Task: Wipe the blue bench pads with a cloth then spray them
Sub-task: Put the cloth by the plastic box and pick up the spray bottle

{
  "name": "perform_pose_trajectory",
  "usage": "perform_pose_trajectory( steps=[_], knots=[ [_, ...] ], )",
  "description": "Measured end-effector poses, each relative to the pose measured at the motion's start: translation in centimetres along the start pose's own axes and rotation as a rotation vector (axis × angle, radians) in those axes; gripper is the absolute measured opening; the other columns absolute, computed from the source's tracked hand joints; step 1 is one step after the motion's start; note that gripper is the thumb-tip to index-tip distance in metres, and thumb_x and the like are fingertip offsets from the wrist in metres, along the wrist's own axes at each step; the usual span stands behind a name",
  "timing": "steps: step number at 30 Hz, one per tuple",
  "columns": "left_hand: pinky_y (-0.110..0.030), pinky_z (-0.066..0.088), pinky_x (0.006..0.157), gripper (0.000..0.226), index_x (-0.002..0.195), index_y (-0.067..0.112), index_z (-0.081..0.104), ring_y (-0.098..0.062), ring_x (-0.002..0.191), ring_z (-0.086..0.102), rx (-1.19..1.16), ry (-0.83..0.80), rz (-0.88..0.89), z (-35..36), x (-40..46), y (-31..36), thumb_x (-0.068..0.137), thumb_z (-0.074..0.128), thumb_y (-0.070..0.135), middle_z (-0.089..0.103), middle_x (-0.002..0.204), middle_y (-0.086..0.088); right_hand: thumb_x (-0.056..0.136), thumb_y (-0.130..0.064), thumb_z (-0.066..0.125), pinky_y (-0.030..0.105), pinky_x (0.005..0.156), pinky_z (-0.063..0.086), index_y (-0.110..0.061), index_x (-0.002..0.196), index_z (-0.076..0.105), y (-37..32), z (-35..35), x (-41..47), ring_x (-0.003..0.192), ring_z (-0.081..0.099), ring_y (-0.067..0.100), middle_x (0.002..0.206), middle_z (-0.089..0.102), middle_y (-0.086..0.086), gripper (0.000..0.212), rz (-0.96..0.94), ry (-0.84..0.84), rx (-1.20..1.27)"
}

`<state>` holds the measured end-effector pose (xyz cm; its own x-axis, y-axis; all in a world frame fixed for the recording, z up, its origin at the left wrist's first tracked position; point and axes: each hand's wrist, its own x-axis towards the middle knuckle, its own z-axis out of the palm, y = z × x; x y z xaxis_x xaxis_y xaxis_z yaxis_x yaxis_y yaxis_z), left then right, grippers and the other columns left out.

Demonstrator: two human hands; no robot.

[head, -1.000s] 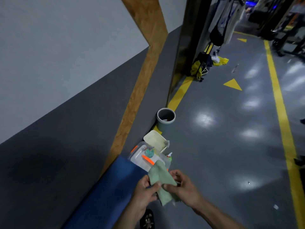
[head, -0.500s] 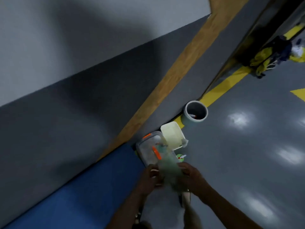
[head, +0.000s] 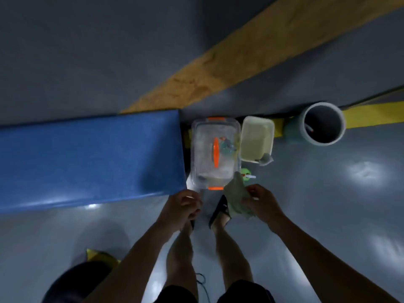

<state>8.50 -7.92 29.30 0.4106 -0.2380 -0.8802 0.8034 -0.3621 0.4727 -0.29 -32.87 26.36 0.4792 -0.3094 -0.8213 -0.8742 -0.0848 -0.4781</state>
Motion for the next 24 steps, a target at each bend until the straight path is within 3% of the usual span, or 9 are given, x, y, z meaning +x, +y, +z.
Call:
perform_pose_trajectory(
  steps=[5,7,10,13,14,18,21,24],
  knots=[
    [-0.021,0.051,0.06,0.012,0.09,0.01,0.065,-0.016,0.071,0.066,-0.032,0.032,-0.014,-1.1,5.9,-5.7,0.091,0.064,-0.002,0.074,0.084,-0.009,0.079,-0.008,0.074,0.048,0.083,0.057,-0.026,0.093,0.07,4.7,3.0,7.8,0.088,0.067,0.027,0.086,0.07,0.0,0.024,0.049,-0.016,-0.186],
    [-0.026,0.053,0.066,0.012,0.091,0.012,0.066,-0.02,0.077,0.07,-0.04,0.038,0.001,-1.3,8.2,-7.8,0.092,0.064,0.0,0.076,0.086,-0.009,0.076,-0.014,0.075,0.049,0.083,0.058,-0.028,0.089,0.071,5.9,4.5,11.0,0.089,0.07,0.029,0.088,0.073,0.006,0.019,0.059,-0.024,-0.249],
    [-0.026,0.055,0.072,0.01,0.098,0.009,0.067,-0.016,0.084,0.072,0.0,-0.006,0.03,-1.0,11.3,-10.2,0.094,0.062,0.002,0.076,0.091,-0.009,0.074,-0.021,0.075,0.037,0.075,0.055,-0.022,0.093,0.072,6.9,6.7,15.4,0.082,0.068,0.023,0.081,0.07,-0.001,0.019,-0.032,-0.022,-0.288],
    [-0.015,0.052,0.066,0.013,0.107,0.002,0.066,-0.011,0.083,0.073,0.059,-0.042,0.054,0.0,13.6,-11.2,0.095,0.06,0.004,0.075,0.097,-0.012,0.087,-0.005,0.069,0.02,0.056,0.047,-0.017,0.112,0.07,7.4,7.4,19.6,0.061,0.062,0.002,0.079,0.066,-0.002,0.028,-0.036,-0.09,-0.336],
    [-0.017,0.053,0.068,0.015,0.109,0.002,0.065,-0.013,0.086,0.074,0.076,-0.06,0.064,0.3,14.1,-11.3,0.096,0.06,0.006,0.076,0.097,-0.011,0.087,-0.004,0.068,0.019,0.053,0.046,-0.016,0.116,0.07,7.5,7.3,21.1,0.058,0.061,0.002,0.081,0.069,0.002,0.031,-0.003,-0.091,-0.366],
    [-0.029,0.058,0.079,0.012,0.107,0.012,0.066,-0.016,0.088,0.074,0.129,-0.109,0.101,0.8,15.9,-11.5,0.098,0.058,0.014,0.077,0.096,-0.001,0.079,-0.031,0.068,0.029,0.079,0.049,-0.008,0.113,0.067,7.5,6.2,26.3,0.103,0.067,0.023,0.115,0.071,0.011,0.041,0.082,0.092,-0.634],
    [-0.025,0.058,0.074,0.011,0.106,0.015,0.066,-0.011,0.085,0.073,0.144,-0.126,0.136,0.6,16.9,-10.7,0.099,0.058,0.017,0.076,0.097,0.001,0.069,-0.038,0.079,0.04,0.092,0.054,-0.016,0.127,0.051,5.3,6.1,27.7,0.113,0.061,0.026,0.128,0.06,0.009,0.068,-0.003,0.311,-0.382],
    [-0.018,0.055,0.069,0.013,0.108,0.01,0.066,-0.008,0.083,0.073,0.144,-0.14,0.188,0.2,17.7,-9.6,0.099,0.058,0.015,0.075,0.098,-0.002,0.074,-0.035,0.083,0.038,0.106,0.046,-0.023,0.146,0.038,2.7,6.2,29.2,0.128,0.051,0.023,0.147,0.046,0.007,0.086,-0.133,0.331,-0.26]
  ],
)
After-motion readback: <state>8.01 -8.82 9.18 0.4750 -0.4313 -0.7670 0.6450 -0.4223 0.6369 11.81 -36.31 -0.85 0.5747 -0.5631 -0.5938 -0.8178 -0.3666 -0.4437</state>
